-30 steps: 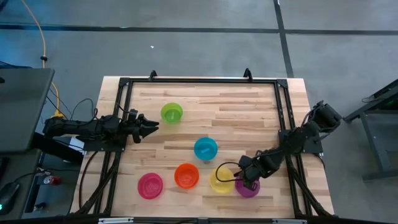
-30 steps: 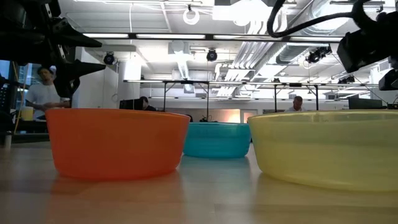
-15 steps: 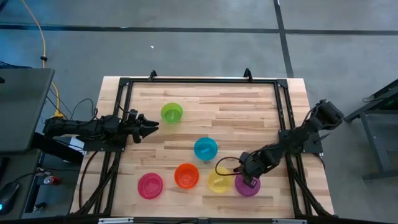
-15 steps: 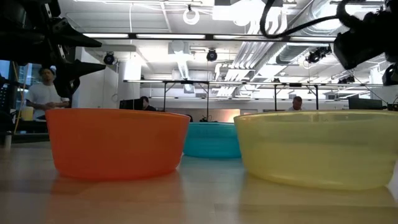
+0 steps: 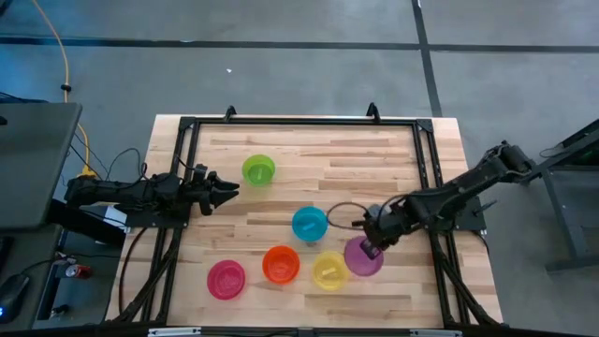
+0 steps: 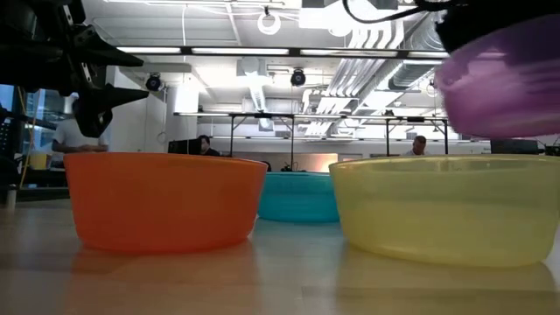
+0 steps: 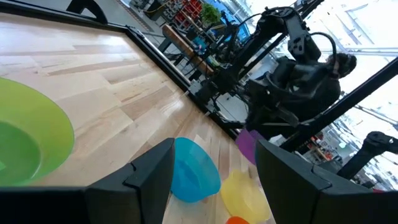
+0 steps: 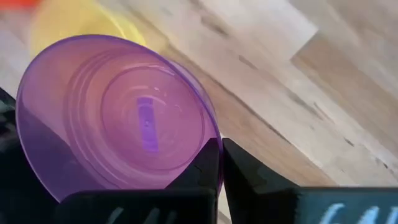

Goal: Nest bowls inside each other
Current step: Stack the purple bowl on the blue bowl

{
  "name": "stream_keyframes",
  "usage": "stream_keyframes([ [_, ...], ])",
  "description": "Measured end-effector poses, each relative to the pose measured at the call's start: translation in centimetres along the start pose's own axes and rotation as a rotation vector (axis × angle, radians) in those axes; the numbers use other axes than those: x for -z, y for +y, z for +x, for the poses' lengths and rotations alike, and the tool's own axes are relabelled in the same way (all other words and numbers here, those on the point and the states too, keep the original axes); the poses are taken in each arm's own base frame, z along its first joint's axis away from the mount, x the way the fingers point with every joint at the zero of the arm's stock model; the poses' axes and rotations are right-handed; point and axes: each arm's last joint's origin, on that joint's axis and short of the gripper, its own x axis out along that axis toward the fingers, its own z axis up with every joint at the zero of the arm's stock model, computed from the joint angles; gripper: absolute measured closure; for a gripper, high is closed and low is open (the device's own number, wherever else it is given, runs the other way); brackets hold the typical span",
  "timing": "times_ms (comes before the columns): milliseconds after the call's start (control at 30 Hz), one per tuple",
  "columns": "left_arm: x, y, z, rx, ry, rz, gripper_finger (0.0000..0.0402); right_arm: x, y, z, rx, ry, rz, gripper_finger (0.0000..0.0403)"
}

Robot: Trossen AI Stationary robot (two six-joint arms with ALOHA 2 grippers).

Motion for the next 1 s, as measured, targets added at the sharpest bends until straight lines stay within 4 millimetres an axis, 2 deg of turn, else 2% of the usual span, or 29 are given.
stream_keyframes([
  [233, 0.0, 0.0, 0.0, 0.0, 0.0, -0.009, 0.019, -4.2, -0.6, -1.4, -0.014, -0.11, 0.108, 0.0403],
  [433, 0.0, 0.0, 0.0, -0.001, 0.0, -0.009, 0.019, -7.9, -0.4, -1.7, 0.0, -0.186, 0.148, 0.0403],
  [667, 0.0, 0.0, 0.0, -0.001, 0.0, -0.01, 0.019, -11.4, 1.4, -0.8, 0.025, -0.203, 0.123, 0.0403],
  [1000, 0.0, 0.0, 0.0, 0.005, 0.008, -0.009, 0.019, -14.8, 5.3, 2.3, 0.015, -0.169, 0.057, 0.0403],
])
